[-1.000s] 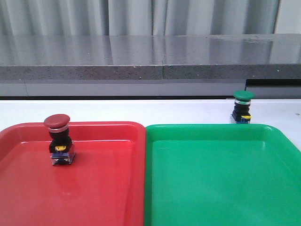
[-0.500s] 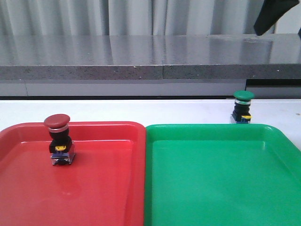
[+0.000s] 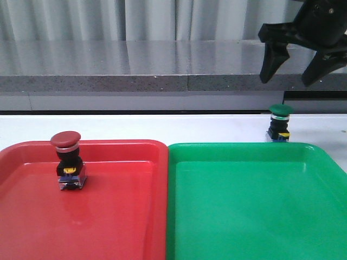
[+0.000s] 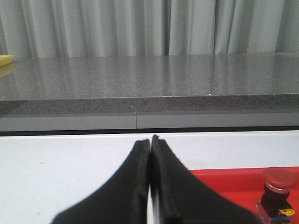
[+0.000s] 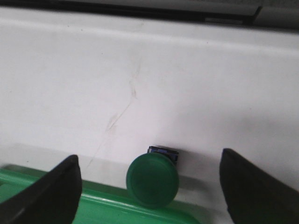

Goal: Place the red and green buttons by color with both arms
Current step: 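Lower the right gripper onto the green button and close it, then carry the green button into the green tray and set it down, then open the right gripper and raise it away from the button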

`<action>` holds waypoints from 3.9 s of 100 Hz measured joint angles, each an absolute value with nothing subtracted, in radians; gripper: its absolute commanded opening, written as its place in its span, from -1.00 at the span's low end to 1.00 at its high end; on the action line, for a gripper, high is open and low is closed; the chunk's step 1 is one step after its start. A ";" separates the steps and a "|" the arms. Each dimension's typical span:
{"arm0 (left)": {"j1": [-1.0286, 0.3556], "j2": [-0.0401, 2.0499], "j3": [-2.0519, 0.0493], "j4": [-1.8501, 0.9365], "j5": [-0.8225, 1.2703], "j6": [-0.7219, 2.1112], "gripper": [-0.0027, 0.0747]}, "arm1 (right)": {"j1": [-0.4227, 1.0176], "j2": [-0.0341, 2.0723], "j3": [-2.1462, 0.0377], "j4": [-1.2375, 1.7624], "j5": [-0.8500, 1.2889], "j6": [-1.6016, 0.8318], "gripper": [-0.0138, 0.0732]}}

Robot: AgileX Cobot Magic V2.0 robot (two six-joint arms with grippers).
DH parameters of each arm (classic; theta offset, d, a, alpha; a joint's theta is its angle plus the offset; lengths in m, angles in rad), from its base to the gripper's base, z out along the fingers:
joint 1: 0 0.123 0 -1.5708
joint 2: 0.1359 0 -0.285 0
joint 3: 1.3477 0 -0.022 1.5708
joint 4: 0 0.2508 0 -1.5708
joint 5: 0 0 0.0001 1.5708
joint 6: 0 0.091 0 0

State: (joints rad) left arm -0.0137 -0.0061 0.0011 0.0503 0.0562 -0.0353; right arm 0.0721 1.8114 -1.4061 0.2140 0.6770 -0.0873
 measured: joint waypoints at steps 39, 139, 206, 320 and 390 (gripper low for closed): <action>-0.014 -0.006 0.001 0.050 0.056 -0.035 -0.98 | 0.072 1.937 -1.408 0.210 0.673 -0.087 0.70; -0.014 -0.006 0.001 0.050 0.056 -0.035 -0.98 | 0.126 1.752 -1.447 0.208 0.841 -0.085 -0.11; -0.014 -0.006 0.001 0.050 0.056 -0.035 -0.98 | 0.259 1.740 -1.221 0.208 0.712 0.020 -0.11; -0.014 -0.006 0.001 0.050 0.056 -0.035 -0.98 | 0.261 1.780 -1.160 0.209 0.635 0.030 0.70; -0.014 -0.006 0.001 0.050 0.056 -0.035 -0.98 | 0.261 1.463 -1.140 0.124 0.542 0.029 0.70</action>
State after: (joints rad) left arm -0.0137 -0.0061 0.0011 0.0503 0.0562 -0.0353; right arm 0.2605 1.4626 -1.1395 0.1242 0.5419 0.0286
